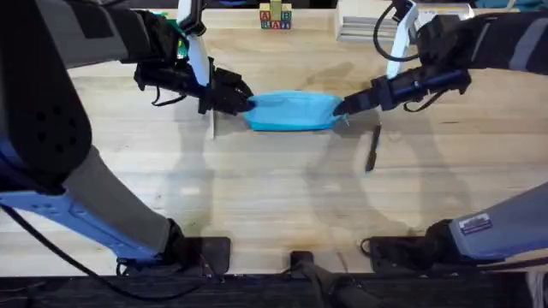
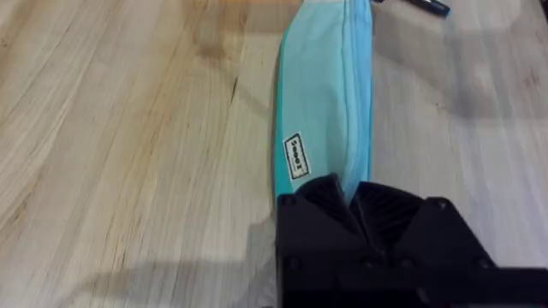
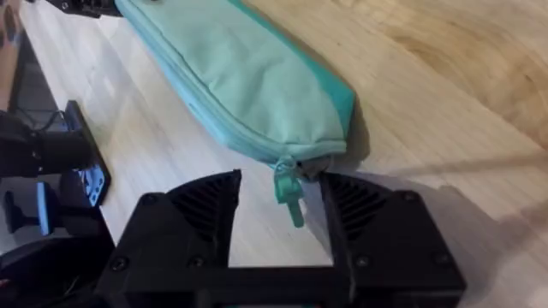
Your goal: Unzip the bag, pick up the pens from the table one at a time and place them inside, then zip the bag closed.
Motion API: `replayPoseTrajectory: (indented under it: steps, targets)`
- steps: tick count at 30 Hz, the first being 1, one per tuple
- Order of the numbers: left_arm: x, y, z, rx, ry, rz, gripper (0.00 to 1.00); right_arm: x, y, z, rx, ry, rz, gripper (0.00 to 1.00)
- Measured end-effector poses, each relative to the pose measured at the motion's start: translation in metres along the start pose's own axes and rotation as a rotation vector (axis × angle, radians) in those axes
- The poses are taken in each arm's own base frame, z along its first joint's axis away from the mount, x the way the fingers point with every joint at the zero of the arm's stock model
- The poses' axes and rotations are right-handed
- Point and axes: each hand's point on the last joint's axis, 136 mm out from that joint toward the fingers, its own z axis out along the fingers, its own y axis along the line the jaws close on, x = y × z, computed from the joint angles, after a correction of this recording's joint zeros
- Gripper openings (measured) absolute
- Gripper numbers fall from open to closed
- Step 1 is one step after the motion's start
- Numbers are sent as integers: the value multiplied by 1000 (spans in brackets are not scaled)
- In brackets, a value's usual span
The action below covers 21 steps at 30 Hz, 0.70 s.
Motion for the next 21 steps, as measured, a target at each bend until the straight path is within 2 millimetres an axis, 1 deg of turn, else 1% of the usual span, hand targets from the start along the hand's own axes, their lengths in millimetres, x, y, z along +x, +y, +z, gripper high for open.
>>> replayPoseTrajectory:
  steps: [3, 9, 12, 13, 15, 17, 18, 21]
  targets:
    - [0, 0, 0, 0, 0, 0, 42, 0, 0, 0, 1, 0, -2, 462]
    - [0, 0, 0, 0, 0, 0, 42, 0, 0, 0, 2, -2, -4, 424]
    - [0, 0, 0, 0, 0, 0, 42, 0, -1, 0, 5, 0, -4, 357]
    - [0, 0, 0, 0, 1, 0, 42, 0, -1, 0, 6, -1, -7, 319]
    - [0, 0, 0, -1, 3, 1, 42, 0, -3, 0, 13, 2, -9, 171]
    - [0, 0, 0, -1, 2, 1, 42, 0, -3, 0, 15, 4, -9, 71]
    - [0, 0, 0, -1, 3, 1, 42, 0, -3, 0, 15, 3, -11, 45]
    - [0, 1, 0, -2, 3, 2, 42, 0, -3, 0, 15, 3, -13, 39]
